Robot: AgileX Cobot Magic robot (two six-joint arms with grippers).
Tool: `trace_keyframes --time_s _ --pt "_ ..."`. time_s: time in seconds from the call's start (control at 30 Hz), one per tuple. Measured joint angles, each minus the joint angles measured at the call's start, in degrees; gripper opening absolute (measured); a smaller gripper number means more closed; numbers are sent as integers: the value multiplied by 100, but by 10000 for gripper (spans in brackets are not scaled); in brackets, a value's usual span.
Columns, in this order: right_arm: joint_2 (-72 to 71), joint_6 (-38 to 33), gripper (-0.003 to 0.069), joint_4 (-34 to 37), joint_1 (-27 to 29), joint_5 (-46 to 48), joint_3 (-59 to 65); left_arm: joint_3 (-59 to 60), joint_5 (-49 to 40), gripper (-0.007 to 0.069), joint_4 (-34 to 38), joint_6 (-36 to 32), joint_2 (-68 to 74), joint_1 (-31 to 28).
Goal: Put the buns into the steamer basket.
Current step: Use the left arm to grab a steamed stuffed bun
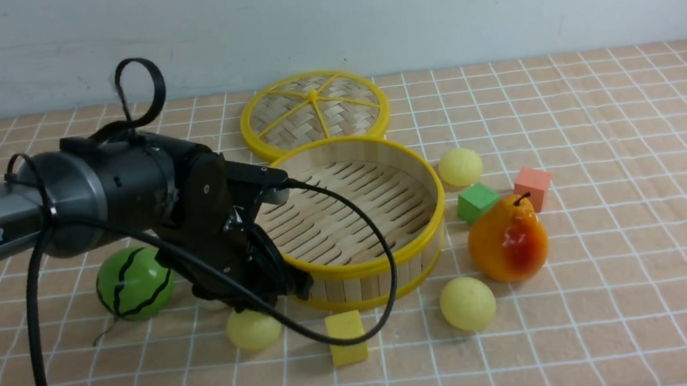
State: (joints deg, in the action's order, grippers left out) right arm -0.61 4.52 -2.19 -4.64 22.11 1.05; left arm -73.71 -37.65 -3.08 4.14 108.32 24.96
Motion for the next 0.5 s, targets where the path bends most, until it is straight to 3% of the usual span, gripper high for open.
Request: trace_keyframes --time_s 0.13,0.3,0.5 --pt "0 0 241 -5 0 0 0 0 -76 196 0 0 37 0" --pt "0 0 241 -5 0 0 0 -5 -308 6 25 0 37 -1" --pt "0 0 241 -5 0 0 0 -5 -564 -13 25 0 -128 12"
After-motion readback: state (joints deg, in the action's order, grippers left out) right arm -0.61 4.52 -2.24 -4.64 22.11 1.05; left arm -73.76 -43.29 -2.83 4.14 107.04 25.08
